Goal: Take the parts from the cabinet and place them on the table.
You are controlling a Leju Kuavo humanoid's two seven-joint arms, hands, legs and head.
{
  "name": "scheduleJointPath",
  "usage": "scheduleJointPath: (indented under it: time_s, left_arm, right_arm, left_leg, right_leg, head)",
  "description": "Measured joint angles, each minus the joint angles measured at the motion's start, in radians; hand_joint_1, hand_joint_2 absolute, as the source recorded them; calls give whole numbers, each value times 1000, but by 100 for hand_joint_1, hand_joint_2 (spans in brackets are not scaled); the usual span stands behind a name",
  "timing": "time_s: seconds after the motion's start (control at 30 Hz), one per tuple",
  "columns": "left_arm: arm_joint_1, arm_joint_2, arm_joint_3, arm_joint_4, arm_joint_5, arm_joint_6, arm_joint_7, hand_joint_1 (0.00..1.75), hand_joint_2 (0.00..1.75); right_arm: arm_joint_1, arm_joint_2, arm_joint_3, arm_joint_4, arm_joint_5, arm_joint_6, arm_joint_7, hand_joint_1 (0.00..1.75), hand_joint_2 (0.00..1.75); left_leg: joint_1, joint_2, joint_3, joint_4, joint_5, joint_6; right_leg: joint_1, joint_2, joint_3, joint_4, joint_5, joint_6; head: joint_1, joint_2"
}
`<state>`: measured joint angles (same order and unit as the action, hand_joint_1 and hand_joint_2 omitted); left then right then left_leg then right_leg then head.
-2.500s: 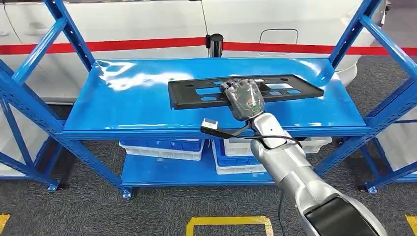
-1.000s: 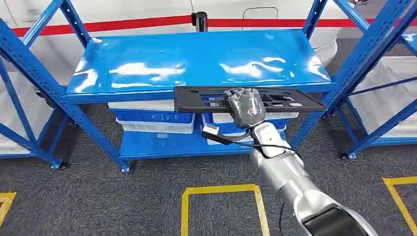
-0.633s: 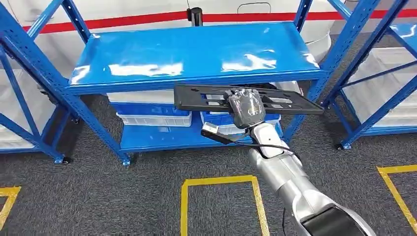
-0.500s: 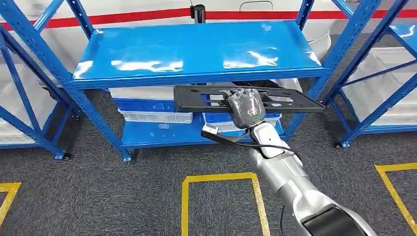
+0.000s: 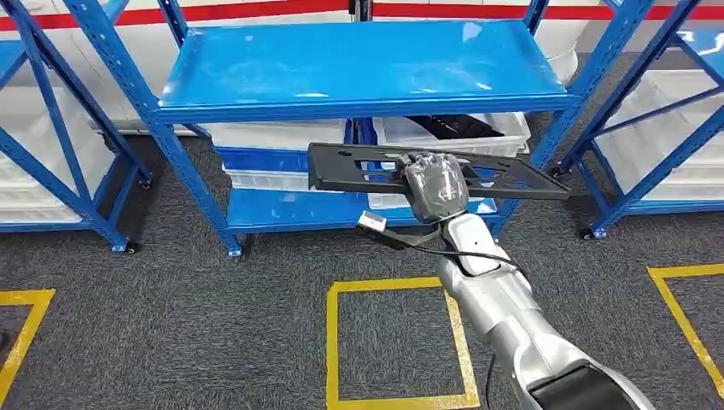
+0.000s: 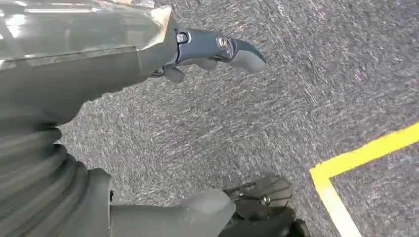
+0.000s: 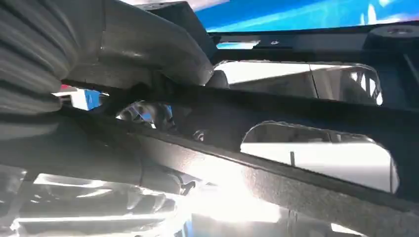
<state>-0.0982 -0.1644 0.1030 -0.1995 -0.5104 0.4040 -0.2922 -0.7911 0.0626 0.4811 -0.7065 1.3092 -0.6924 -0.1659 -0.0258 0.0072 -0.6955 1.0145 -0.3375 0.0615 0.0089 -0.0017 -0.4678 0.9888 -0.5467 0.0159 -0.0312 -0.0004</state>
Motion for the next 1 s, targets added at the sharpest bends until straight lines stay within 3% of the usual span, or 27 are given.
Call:
scheduleJointPath:
  time_s: [0.03, 0.07, 0.1, 0.13, 0.17, 0.2, 0.23, 0.27, 0.3, 0.33, 0.4, 0.43, 0.47, 0.5, 0.57, 0.6, 0.63, 0.67, 0.7, 0.77, 0.8, 0.83, 0.87, 0.93, 0.97, 1.0]
  left_arm:
    - [0, 0, 0, 0, 0, 0, -1, 0, 175]
    - [0, 0, 0, 0, 0, 0, -1, 0, 175]
    - [4, 1, 0, 1, 0, -1, -1, 0, 175]
    - [4, 2, 1, 1, 0, -1, -1, 0, 175]
    - [5, 2, 1, 1, 0, -1, -1, 0, 175]
    - [7, 2, 1, 1, 0, -5, 0, 0, 175]
    - [6, 4, 1, 1, 0, -7, 0, 0, 175]
    - [6, 5, 1, 1, 0, -7, 0, 0, 175]
    - [6, 5, 1, 1, 0, -8, 0, 0, 175]
    - [6, 5, 1, 1, 0, -8, 0, 0, 175]
    - [6, 6, 1, 1, 0, -9, 0, 0, 175]
    - [5, 7, 1, 1, -1, -9, 0, 0, 175]
    - [3, 7, 1, 1, -2, -9, 0, 0, 175]
    - [3, 8, 1, 1, -2, -9, 0, 0, 175]
    - [3, 8, 1, 1, -2, -10, 1, 0, 175]
    - [5, 9, 1, 2, -2, -10, 3, 0, 175]
    - [4, 8, 1, 2, -2, -10, 4, 0, 175]
    - [3, 6, 2, 2, -2, -10, 5, 0, 175]
    - [2, 6, 2, 2, -2, -10, 5, 0, 175]
    - [2, 5, 2, 2, -2, -9, 5, 0, 175]
    - [2, 4, 3, 2, -2, -9, 5, 0, 175]
    - [2, 3, 3, 2, -2, -10, 5, 0, 175]
    - [2, 3, 3, 2, -1, -10, 4, 0, 175]
    - [1, 2, 4, 2, 0, -16, 3, 0, 175]
    - [0, 4, 5, 1, 0, -17, 2, 0, 175]
    - [-3, 4, 6, 1, 2, -17, 1, 0, 175]
  right_arm:
    - [-3, 1, -1, 0, 0, 0, 0, 175, 175]
    - [-3, 0, -1, 0, 0, 0, 0, 175, 175]
    - [0, -2, -3, 0, -1, 0, 1, 175, 175]
    - [-1, -3, -3, 0, -1, 0, 1, 175, 175]
    - [-1, -2, -3, 0, -1, 0, 1, 175, 175]
    - [-1, 0, -4, 0, -1, 0, 1, 175, 175]
    - [-1, 0, -5, 0, -1, 0, 1, 175, 175]
    - [0, 0, -6, 0, -1, 0, 1, 175, 175]
    - [3, -2, -6, 0, -1, 1, 1, 175, 175]
    - [7, -3, -7, 0, -2, 1, 2, 175, 175]
    - [9, -4, -7, 0, -1, 0, 2, 175, 175]
    - [8, -4, -7, 0, -1, 0, 2, 175, 175]
    - [8, -4, -8, -1, -1, 0, 2, 175, 175]
    - [7, -3, -8, -2, -1, 0, 2, 175, 175]
    - [8, -2, -8, -2, 0, 1, 2, 175, 175]
    - [9, -2, -8, -2, 0, 2, 3, 175, 175]
    - [9, -6, -10, -2, 1, 3, 3, 175, 175]
    - [9, -8, -11, -2, 2, 5, 3, 175, 175]
    - [9, -9, -15, -2, 1, 8, 3, 175, 175]
    - [10, -11, -20, -2, -2, 13, -1, 175, 175]
    - [12, -13, -23, -2, -3, 18, -6, 175, 175]
    - [13, -15, -23, -1, -5, 24, -9, 175, 175]
    - [13, -16, -24, -1, -11, 27, -15, 175, 175]
    - [6, -16, -27, -1, -18, 28, -25, 175, 175]
    - [2, -16, -27, 0, -23, 27, -29, 175, 175]
    - [-5, -13, -27, 0, -23, 26, -33, 175, 175]
  left_leg:
    - [2, 0, 0, -9, 13, -3]
    - [7, 1, -1, -15, 25, -10]
    - [3, -1, -5, -20, 34, -18]
    - [10, -8, -16, -8, 7, -25]
    - [12, -9, -30, 21, -49, -31]
    - [21, -10, -49, 98, -131, -43]
    - [28, -10, -68, 179, -182, -52]
    - [34, -10, -81, 250, -207, -60]
    - [42, -9, -80, 297, -199, -67]
    - [48, -9, -60, 298, -169, -73]
    - [57, -9, 33, 196, -106, -82]
    - [59, -10, 110, 96, -104, -84]
    - [53, -15, 163, 17, -152, -84]
    - [45, -20, 177, -26, -159, -74]
    - [36, -18, 167, -19, -145, -59]
    - [34, -16, 163, -30, -130, -47]
    - [46, -11, 165, -53, -113, -29]
    - [40, -8, 155, -54, -100, -19]
    - [40, -6, 143, -54, -91, -9]
    - [39, -5, 118, -50, -74, -9]
    - [39, -4, 106, -47, -66, -10]
    - [39, -4, 93, -44, -59, -13]
    - [43, -3, 80, -38, -53, -18]
    - [52, -3, 54, -15, -47, -29]
    - [49, -2, 39, -4, -44, -36]
    - [46, -2, 26, 4, -38, -45]
  right_leg:
    - [1, 1, -15, -1, 9, 0]
    - [3, 1, -19, -1, 16, -8]
    - [-13, -1, -22, -11, 33, -17]
    - [-19, -5, -22, -12, 48, -22]
    - [-22, -6, -35, -12, 59, -36]
    - [-22, -6, -55, -12, 77, -40]
    - [-22, -6, -72, -11, 91, -39]
    - [-23, -6, -89, -9, 103, -36]
    - [-25, -6, -106, -7, 115, -31]
    - [-27, -7, -122, -5, 125, -26]
    - [-36, -7, -148, 2, 140, -11]
    - [-39, -7, -157, 6, 147, -5]
    - [-39, -7, -166, 6, 155, 6]
    - [-39, -9, -167, 6, 164, 15]
    - [-42, -9, -168, -6, 183, 32]
    - [-40, -6, -167, -16, 197, 40]
    - [-32, -5, -178, -5, 179, 39]
    - [-35, -3, -198, 25, 138, 30]
    - [-35, -2, -218, 97, 84, 16]
    - [-33, -1, -260, 251, 7, 11]
    - [-34, 0, -266, 306, -6, 19]
    - [-36, -1, -253, 315, 1, 27]
    - [-40, -1, -216, 278, 27, 41]
    - [-51, -2, -104, 115, 76, 67]
    - [-50, -1, -72, 53, 37, 70]
    - [-30, 8, -53, 30, 33, 60]
  head:
    - [-1, 0]
    - [1, 0]
    - [1, 0]
    - [6, 0]
    - [4, 0]
    - [-4, 0]
    - [-2, 0]
    - [-5, 0]
    - [-3, 0]
    - [-3, 0]
    - [-3, 0]
    - [-4, 0]
    - [-6, 0]
    - [0, 0]
    - [-3, 0]
    - [-1, 0]
    - [-2, 0]
    - [1, 0]
    - [9, 0]
    - [11, 0]
    - [13, 0]
    - [13, 0]
    - [14, 0]
    - [15, 0]
    - [16, 0]
    - [24, 0]
